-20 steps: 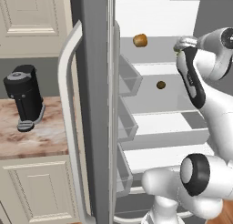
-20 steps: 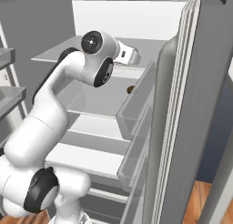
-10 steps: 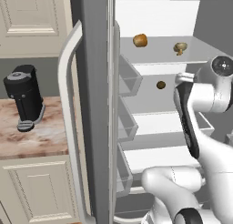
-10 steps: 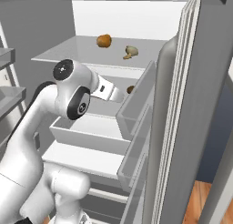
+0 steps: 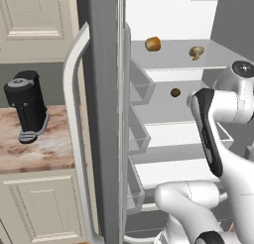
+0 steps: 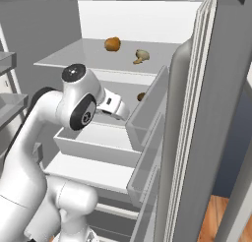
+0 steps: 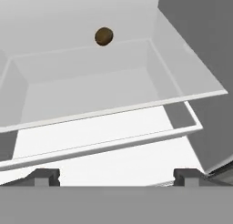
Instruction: Place the mushroom in the correct fridge rack based on whether it is a fruit or vegetable. Finally, close the fridge door.
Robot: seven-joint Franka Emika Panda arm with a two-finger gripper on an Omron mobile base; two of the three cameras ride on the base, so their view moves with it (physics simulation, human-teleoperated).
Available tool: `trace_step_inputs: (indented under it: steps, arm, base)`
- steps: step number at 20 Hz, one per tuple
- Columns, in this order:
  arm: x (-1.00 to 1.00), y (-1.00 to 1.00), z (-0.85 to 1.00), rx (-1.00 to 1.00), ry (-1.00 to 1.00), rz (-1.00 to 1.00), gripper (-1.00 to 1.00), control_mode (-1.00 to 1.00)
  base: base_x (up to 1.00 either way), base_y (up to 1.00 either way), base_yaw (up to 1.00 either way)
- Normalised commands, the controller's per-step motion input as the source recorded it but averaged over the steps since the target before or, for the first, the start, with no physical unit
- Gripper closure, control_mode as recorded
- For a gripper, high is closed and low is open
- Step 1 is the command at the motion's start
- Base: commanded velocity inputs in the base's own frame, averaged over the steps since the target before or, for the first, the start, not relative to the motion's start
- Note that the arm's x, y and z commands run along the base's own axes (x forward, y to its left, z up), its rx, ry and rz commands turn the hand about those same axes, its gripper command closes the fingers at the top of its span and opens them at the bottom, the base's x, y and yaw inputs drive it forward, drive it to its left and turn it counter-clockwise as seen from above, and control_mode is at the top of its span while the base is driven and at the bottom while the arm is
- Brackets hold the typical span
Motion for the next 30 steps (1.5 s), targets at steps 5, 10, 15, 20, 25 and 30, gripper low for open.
trace_step_inputs:
  steps: [5, 10, 15, 20, 25, 30]
  arm:
    - [-0.18, 0.13, -0.03, -0.01, 0.04, 0.03, -1.0, -1.0]
    - [-0.14, 0.06, -0.02, 0.0, 0.02, 0.03, -1.0, -1.0]
    - [-0.05, 0.0, 0.0, 0.0, 0.0, 0.0, -1.0, 1.0]
    - [0.0, 0.0, 0.0, 0.0, 0.0, 0.0, -1.0, 1.0]
    - [0.0, 0.0, 0.0, 0.0, 0.0, 0.0, -1.0, 1.0]
    - [0.0, 0.0, 0.0, 0.0, 0.0, 0.0, -1.0, 1.0]
  base:
    - [0.0, 0.0, 0.0]
    - [0.0, 0.0, 0.0]
    - [-0.41, -0.1, 0.0]
    - [-0.58, -0.13, 0.0]
    - [-0.53, -0.14, 0.0]
    - [-0.5, -0.07, 0.0]
